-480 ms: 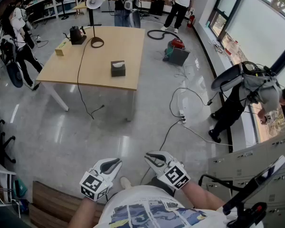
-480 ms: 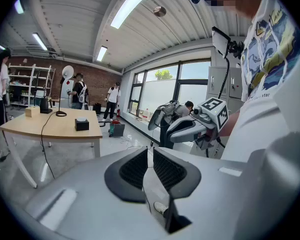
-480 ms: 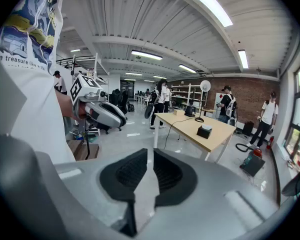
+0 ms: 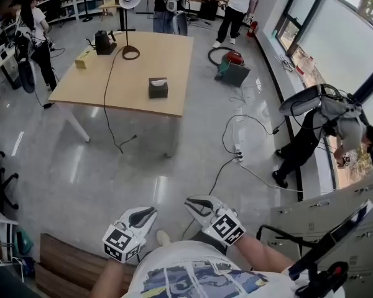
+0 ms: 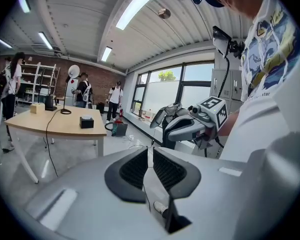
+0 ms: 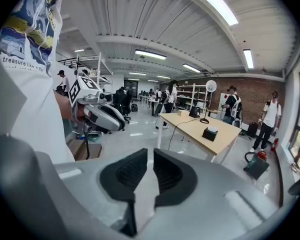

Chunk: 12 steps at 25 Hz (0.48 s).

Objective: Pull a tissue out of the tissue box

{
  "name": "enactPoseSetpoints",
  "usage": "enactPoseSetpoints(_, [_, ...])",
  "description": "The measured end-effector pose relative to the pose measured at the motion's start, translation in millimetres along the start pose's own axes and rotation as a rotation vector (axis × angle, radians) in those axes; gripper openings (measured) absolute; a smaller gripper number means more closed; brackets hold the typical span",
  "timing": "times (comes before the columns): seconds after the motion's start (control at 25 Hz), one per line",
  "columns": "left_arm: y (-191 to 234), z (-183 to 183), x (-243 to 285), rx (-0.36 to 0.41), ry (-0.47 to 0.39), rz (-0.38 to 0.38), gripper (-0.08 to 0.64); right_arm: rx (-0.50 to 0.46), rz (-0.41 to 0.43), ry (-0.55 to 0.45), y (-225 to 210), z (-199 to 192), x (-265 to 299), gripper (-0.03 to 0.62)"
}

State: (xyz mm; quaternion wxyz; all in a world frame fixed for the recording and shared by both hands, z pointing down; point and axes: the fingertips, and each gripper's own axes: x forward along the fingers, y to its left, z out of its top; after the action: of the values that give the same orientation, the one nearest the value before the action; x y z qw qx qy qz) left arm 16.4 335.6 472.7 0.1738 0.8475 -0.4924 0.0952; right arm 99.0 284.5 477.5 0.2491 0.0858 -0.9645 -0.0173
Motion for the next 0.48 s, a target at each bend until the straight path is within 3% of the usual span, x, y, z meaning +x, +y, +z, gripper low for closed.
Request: enactPoseSetpoints(0.48, [9.2,3.1,-8.4,-0.001,-0.02,0.022,0.006,0.026,-0.021,0.006,-0.3,7.1,2.5,0.039])
